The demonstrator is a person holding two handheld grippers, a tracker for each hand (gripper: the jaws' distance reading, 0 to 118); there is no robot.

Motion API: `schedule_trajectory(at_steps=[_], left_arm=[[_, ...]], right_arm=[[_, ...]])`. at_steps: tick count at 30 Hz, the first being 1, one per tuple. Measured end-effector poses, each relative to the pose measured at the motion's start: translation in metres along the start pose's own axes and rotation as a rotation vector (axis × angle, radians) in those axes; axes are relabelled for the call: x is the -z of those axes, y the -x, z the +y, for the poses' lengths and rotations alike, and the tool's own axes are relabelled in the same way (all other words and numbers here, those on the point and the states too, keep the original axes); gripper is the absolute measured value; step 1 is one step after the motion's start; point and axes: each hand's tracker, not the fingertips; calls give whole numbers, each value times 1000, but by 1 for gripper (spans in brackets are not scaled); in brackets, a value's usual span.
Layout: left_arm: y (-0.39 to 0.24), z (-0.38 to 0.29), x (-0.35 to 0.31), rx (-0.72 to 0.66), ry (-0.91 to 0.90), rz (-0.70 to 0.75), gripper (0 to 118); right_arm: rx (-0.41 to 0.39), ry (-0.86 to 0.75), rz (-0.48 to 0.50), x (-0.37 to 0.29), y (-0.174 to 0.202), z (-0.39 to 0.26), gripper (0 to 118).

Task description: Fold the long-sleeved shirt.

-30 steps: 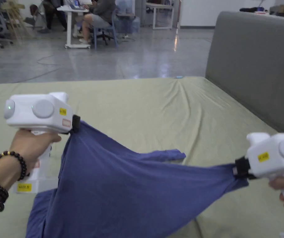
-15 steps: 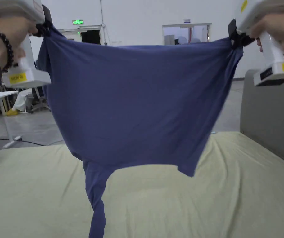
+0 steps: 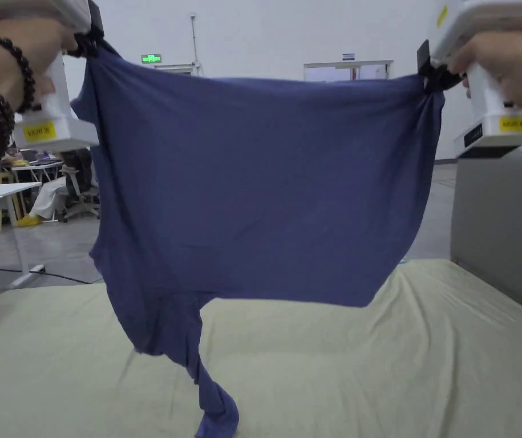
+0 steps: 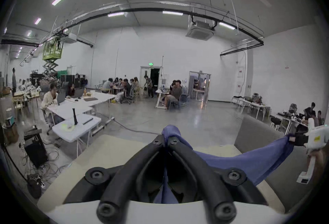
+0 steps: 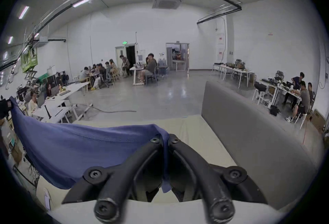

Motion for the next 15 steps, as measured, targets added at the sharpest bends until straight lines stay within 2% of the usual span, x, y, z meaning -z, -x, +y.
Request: schedule_trajectory(at_steps=[4, 5, 9, 12, 15], left_arm=[[12, -88, 29, 7, 122, 4, 0], [30, -84, 82, 11, 158, 7, 0], [51, -167, 116, -9, 269, -5, 0], [67, -231, 129, -11, 338, -40, 0], [80, -262, 127, -28, 385, -28, 0]], right_arm=[[3, 109, 13, 52, 1, -68, 0], [6, 152, 11, 66, 1, -90, 0], [31, 254, 21, 113, 6, -179, 0], [0, 324, 0, 133, 11, -239, 0], [40, 387, 11, 143, 7, -271, 0]])
